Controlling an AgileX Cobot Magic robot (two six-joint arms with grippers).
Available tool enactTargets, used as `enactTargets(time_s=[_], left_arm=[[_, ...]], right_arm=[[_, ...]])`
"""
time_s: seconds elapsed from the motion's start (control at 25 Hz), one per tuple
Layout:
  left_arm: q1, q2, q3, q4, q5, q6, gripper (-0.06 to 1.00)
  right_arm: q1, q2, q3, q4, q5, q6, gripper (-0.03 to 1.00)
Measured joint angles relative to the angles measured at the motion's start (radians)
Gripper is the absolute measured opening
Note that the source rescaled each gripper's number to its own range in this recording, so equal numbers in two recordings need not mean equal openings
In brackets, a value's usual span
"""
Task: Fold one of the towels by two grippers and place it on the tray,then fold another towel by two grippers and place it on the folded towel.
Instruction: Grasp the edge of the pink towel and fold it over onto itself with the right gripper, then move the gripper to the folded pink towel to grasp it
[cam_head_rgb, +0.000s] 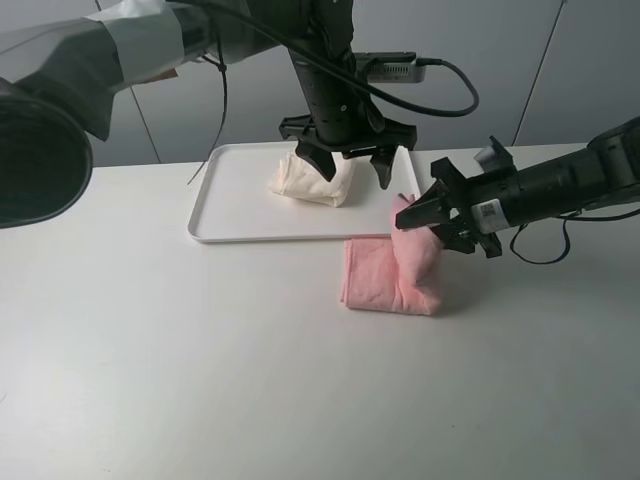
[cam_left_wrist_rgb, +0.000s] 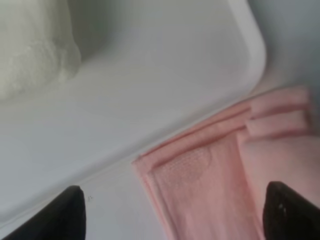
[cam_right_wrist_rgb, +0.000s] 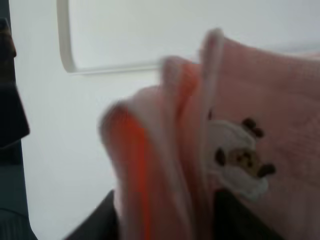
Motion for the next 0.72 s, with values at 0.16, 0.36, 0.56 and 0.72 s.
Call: enactTargets(time_s=[0.16,0.36,0.56,0.72], left_arm=[[0.0,0.0,-0.002,0.0,0.0,0.002,0.92],[0.004,-0.001,-0.002,0.0,0.0,0.008,0.92],[0.029,-0.017,-0.002,0.0,0.0,0.011,0.92],[0.047,-0.024,-0.002,-0.019,0.0,0.029,0.92]], right_arm=[[0.034,0.0,0.0,0.0,0.002,-0.009,0.91],[0.056,0.0,0.0,0.0,0.002,-0.013,0.8],[0.041,0.0,0.0,0.0,0.002,-0.013,0.68],[0.009,0.0,0.0,0.0,0.02,-0.013,0.73]])
